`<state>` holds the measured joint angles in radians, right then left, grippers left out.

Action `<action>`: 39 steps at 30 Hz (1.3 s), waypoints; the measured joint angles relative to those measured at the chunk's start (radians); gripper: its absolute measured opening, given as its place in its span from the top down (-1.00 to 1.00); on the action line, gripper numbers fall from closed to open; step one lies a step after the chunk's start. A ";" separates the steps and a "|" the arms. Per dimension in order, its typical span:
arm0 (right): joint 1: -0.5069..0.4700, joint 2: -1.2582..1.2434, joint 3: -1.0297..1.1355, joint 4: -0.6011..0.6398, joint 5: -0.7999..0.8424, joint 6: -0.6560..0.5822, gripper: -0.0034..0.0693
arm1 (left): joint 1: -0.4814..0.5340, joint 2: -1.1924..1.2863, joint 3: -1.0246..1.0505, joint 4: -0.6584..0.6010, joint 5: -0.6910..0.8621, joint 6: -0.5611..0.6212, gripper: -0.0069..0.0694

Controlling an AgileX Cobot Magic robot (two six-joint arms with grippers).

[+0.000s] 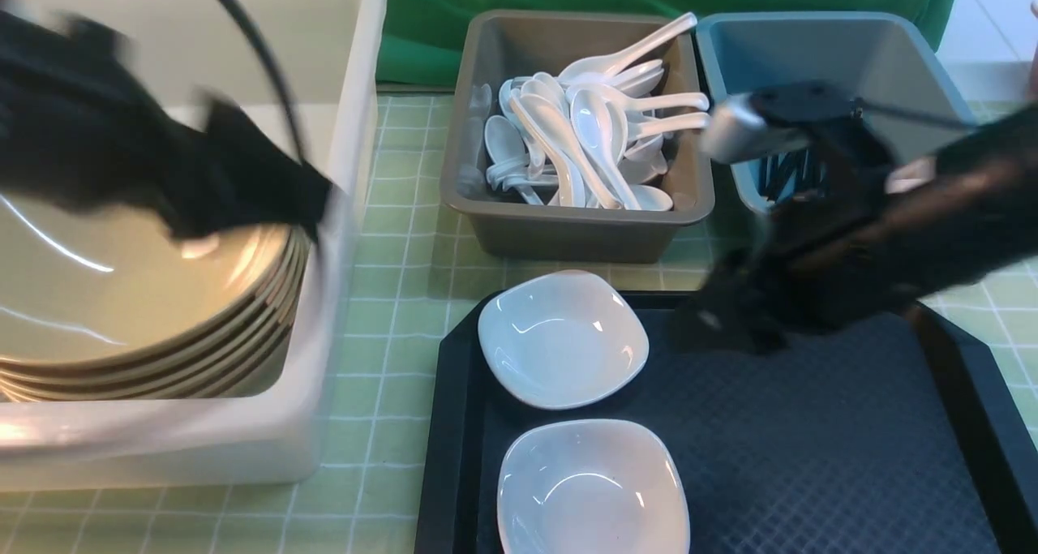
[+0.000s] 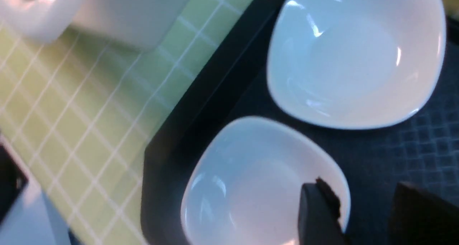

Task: On green table put chopsticks spoon bowls plates into blue grey white boxes.
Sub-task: 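Reach for and grasp the small white dish on the black tray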

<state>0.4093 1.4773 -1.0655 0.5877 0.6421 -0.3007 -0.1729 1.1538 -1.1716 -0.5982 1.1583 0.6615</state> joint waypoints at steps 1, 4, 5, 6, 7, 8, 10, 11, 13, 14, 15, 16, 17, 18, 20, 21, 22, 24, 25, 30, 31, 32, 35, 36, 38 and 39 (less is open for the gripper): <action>-0.003 0.035 -0.001 0.006 -0.019 0.027 0.09 | -0.038 0.000 0.011 0.000 0.000 0.009 -0.50; -0.030 0.104 -0.001 0.040 -0.055 0.070 0.08 | -0.104 0.000 0.051 -0.006 -0.016 0.024 -0.44; -0.060 0.151 -0.001 0.081 -0.065 0.071 0.07 | -0.139 0.000 0.081 -0.007 -0.032 0.026 -0.44; -0.076 0.163 -0.001 0.096 -0.069 0.068 0.06 | -0.152 0.000 0.092 -0.007 -0.039 0.026 -0.45; -0.099 0.191 -0.002 0.134 -0.073 0.054 0.05 | -0.167 0.000 0.118 -0.011 -0.053 0.027 -0.44; -0.106 0.194 -0.002 0.140 -0.076 0.051 0.05 | -0.169 0.000 0.122 -0.012 -0.057 0.027 -0.44; -0.141 0.253 -0.002 0.239 -0.088 -0.011 0.02 | -0.175 0.000 0.162 -0.035 -0.081 0.029 -0.44; -0.144 0.272 -0.002 0.272 -0.093 -0.038 0.02 | -0.175 0.000 0.170 -0.038 -0.086 0.029 -0.44; -0.146 0.299 -0.003 0.318 -0.100 -0.078 0.02 | -0.175 0.000 0.174 -0.040 -0.091 0.029 -0.44; -0.146 0.327 -0.004 0.369 -0.108 -0.121 0.02 | -0.175 0.000 0.175 -0.043 -0.092 0.029 -0.44; -0.146 0.347 -0.005 0.408 -0.113 -0.151 0.02 | -0.175 0.000 0.175 -0.049 -0.094 0.029 -0.44; -0.146 0.356 -0.005 0.431 -0.117 -0.162 0.02 | -0.175 0.000 0.175 -0.050 -0.094 0.029 -0.44; -0.146 0.377 -0.006 0.461 -0.123 -0.189 0.02 | -0.175 0.000 0.175 -0.052 -0.094 0.029 -0.44; -0.146 0.412 -0.007 0.522 -0.136 -0.228 0.02 | -0.175 0.000 0.175 -0.052 -0.093 0.029 -0.44; -0.146 0.440 -0.010 0.576 -0.141 -0.264 0.02 | -0.175 0.000 0.175 -0.054 -0.083 0.029 -0.44; -0.146 0.456 -0.011 0.618 -0.142 -0.300 0.02 | -0.175 0.000 0.176 -0.056 -0.076 0.029 -0.44; -0.146 0.467 -0.011 0.652 -0.140 -0.336 0.02 | -0.175 0.000 0.176 -0.056 -0.069 0.028 -0.44; -0.146 0.480 -0.011 0.704 -0.134 -0.401 0.03 | -0.175 0.000 0.177 -0.056 -0.059 0.026 -0.44; -0.146 0.485 -0.011 0.730 -0.129 -0.438 0.04 | -0.175 0.000 0.177 -0.056 -0.056 0.026 -0.44; -0.146 0.499 -0.011 0.773 -0.125 -0.559 0.32 | -0.175 0.000 0.177 -0.059 -0.054 0.022 -0.44; -0.147 0.499 -0.011 0.773 -0.125 -0.568 0.37 | -0.175 0.000 0.177 -0.059 -0.054 0.022 -0.44; -0.147 0.499 -0.012 0.776 -0.124 -0.596 0.53 | -0.175 0.000 0.177 -0.059 -0.054 0.022 -0.44; -0.151 0.496 -0.012 0.785 -0.103 -0.628 0.75 | -0.175 0.000 0.178 -0.059 -0.055 0.019 -0.44; -0.155 0.491 -0.012 0.785 -0.092 -0.639 0.76 | -0.175 0.000 0.179 -0.059 -0.057 0.016 -0.44; -0.170 0.474 -0.012 0.759 -0.054 -0.647 0.76 | -0.175 0.000 0.179 -0.059 -0.062 0.010 -0.44; -0.184 0.460 -0.011 0.740 -0.043 -0.646 0.77 | -0.175 0.000 0.179 -0.059 -0.063 0.007 -0.44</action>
<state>0.2255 1.9371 -1.0760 1.3275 0.5994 -0.9469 -0.3484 1.1535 -0.9924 -0.6569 1.0949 0.6687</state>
